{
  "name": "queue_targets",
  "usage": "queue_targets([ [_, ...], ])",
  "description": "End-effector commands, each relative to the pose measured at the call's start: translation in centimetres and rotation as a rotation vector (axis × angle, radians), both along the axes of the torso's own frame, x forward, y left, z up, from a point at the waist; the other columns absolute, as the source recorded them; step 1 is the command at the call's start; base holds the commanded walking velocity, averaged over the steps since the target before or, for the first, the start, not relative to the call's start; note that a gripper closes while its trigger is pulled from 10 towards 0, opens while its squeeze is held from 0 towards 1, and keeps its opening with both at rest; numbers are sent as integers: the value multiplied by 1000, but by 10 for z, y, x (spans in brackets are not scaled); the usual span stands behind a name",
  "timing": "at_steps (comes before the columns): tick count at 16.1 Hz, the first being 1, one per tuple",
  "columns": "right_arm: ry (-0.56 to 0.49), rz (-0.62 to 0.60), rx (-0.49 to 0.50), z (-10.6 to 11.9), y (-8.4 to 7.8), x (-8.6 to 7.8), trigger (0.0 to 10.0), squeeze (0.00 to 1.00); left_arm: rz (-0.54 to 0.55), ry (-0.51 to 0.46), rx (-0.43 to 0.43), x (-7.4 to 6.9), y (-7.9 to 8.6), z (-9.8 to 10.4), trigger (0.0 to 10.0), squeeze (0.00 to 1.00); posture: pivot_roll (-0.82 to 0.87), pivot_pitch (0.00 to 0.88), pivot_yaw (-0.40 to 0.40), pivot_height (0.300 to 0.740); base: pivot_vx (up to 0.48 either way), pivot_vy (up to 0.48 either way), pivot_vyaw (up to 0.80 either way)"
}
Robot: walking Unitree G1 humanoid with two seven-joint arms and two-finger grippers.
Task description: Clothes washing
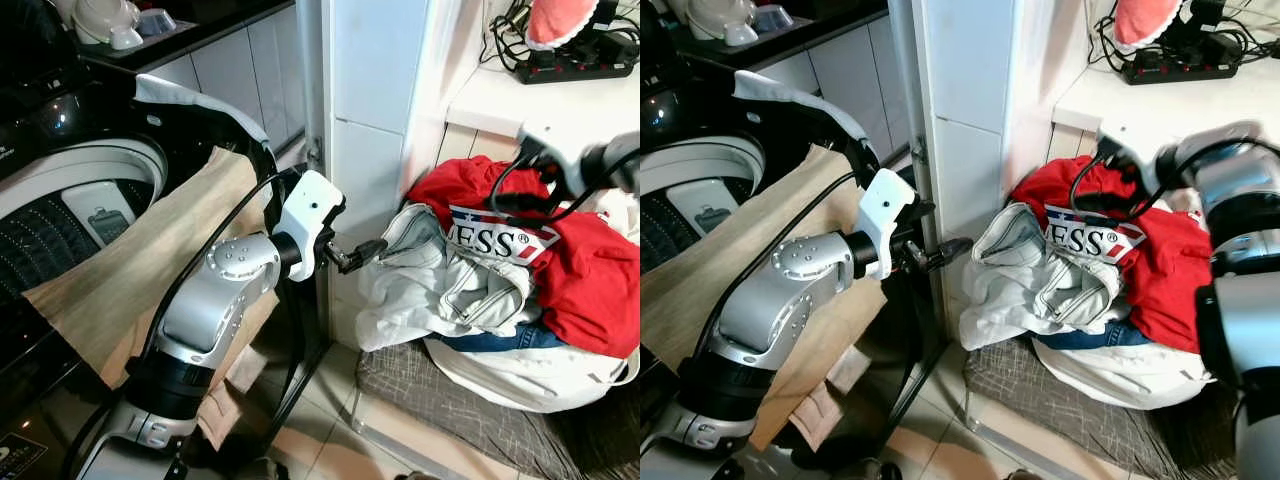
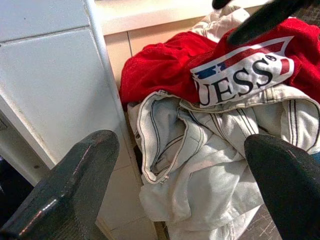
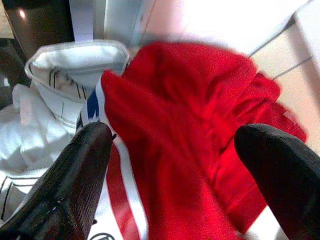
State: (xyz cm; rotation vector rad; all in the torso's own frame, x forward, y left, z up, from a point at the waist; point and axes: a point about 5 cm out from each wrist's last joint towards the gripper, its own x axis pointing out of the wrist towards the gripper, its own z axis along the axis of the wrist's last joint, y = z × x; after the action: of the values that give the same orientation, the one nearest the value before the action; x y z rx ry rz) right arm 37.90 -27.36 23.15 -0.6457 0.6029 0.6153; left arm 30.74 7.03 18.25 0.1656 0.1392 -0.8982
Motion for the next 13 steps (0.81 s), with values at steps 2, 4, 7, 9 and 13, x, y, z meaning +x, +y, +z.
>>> queue_targets([
  [2,53,-13,2,-15,-3,-4,10000,0,-15,2,6,-4,1,2,10000,0,-48,18,70,740,0,0,0],
  [4,115,-6,10,-28,-5,-9,10000,0,-34,12,8,-6,0,1,10000,0,-47,16,72,740,0,0,0],
  [7,145,-16,20,-34,-9,-13,0,0,-49,19,12,-8,-1,0,10000,0,-48,15,76,740,0,0,0],
  [9,154,-18,24,-36,-11,-14,0,0,-55,23,15,-9,-2,0,10000,0,-51,12,80,740,0,0,0],
  [13,173,-15,25,-40,-12,-17,0,0,-67,32,22,-11,-4,-2,10000,0,-50,9,78,740,0,0,0],
])
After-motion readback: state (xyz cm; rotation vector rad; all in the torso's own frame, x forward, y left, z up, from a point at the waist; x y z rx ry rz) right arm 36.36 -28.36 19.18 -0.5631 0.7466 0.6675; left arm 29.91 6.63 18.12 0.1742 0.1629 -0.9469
